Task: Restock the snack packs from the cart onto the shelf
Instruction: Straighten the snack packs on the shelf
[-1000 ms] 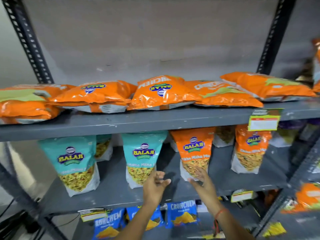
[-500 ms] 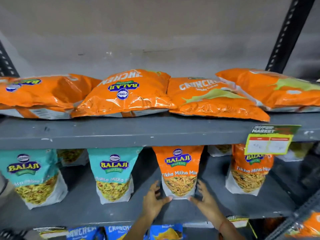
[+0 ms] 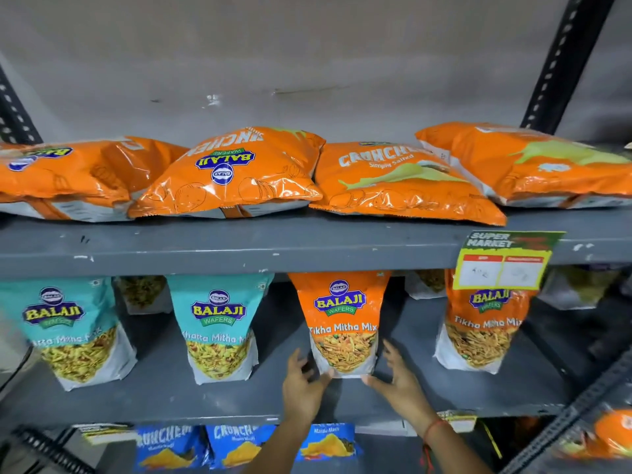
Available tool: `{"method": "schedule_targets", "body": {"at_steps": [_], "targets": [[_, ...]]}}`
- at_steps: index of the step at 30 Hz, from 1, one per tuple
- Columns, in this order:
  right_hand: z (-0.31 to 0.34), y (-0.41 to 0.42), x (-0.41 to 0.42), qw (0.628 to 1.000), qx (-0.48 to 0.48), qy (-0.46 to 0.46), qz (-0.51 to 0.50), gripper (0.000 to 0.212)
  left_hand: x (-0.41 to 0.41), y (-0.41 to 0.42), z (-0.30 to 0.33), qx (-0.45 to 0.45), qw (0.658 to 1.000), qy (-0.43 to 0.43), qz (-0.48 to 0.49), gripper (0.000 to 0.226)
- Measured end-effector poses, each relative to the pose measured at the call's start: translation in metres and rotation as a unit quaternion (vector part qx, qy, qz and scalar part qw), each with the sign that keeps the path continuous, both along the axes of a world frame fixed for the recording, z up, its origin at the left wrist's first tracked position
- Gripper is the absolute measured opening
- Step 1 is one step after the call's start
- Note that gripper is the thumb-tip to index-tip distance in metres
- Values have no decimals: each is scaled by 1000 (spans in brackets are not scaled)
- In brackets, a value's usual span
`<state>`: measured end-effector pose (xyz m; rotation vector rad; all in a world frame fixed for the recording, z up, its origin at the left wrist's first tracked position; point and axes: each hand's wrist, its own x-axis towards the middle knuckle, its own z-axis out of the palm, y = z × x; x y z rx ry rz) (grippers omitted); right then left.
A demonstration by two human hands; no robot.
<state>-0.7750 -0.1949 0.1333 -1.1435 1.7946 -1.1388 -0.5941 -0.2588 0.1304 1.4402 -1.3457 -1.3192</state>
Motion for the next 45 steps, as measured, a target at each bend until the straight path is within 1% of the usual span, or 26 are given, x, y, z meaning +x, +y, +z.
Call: {"method": "schedule_targets", "body": {"at_steps": [2,4,7,9,11,13,16,19,22,23,24,25,28,30,32,34,36,38,40,41,43,45], "targets": [[5,19,-2,1000,3,-1,-24,90,-1,16,9,-10,998,14,66,61],[12,41,-8,999,0,-5,-50,87,-6,32,19,-36,996,5,76,45],[25,71,-20,996,-21,-18,-80,78,-26,50,33,-79,997,-9,25,28],[28,88,-33,993,-37,-20,-106,71,-48,59,36,-103,994,-21,-29,26],[28,101,-50,988,-46,-10,-146,68,-73,66,35,-114,988,-32,-99,33],[24,108,-73,983,-48,-10,-178,67,-99,72,30,-95,982,-38,-160,38],[15,108,-113,975,-40,-29,-215,69,-142,73,17,-57,974,-43,-213,43],[1,99,-158,973,-11,-84,-215,80,-182,65,10,-17,972,-28,-234,62],[-14,87,-201,979,19,-117,-165,100,-214,50,-1,-4,976,-7,-219,89],[-18,81,-213,982,22,-121,-142,104,-221,46,-5,0,978,5,-209,92],[-15,77,-219,985,28,-118,-119,104,-227,41,-12,-1,980,8,-201,90],[-13,72,-224,989,33,-107,-97,100,-232,38,-15,-7,980,0,-197,87],[-10,62,-231,994,32,-102,-14,76,-238,38,-21,-37,982,-3,-184,78],[-8,62,-228,994,34,-100,-9,65,-236,39,-21,-46,982,-1,-183,75],[-10,65,-226,993,32,-107,-31,56,-236,41,-23,-43,983,3,-180,73],[-11,68,-222,994,25,-96,-53,51,-235,44,-21,-40,983,11,-180,70],[-9,71,-220,994,20,-87,-57,57,-233,46,-19,-33,981,14,-188,71],[-4,72,-217,994,14,-82,-64,73,-229,50,-13,-23,978,25,-206,83],[3,75,-208,992,-5,-81,-92,93,-218,56,-6,-14,979,27,-203,98],[11,79,-199,991,-15,-80,-109,99,-209,60,0,-13,980,21,-198,101],[22,86,-177,983,-43,-82,-160,99,-186,69,9,-19,982,20,-185,99],[32,94,-149,971,-70,-78,-214,87,-154,78,22,-30,985,29,-165,91]]}}
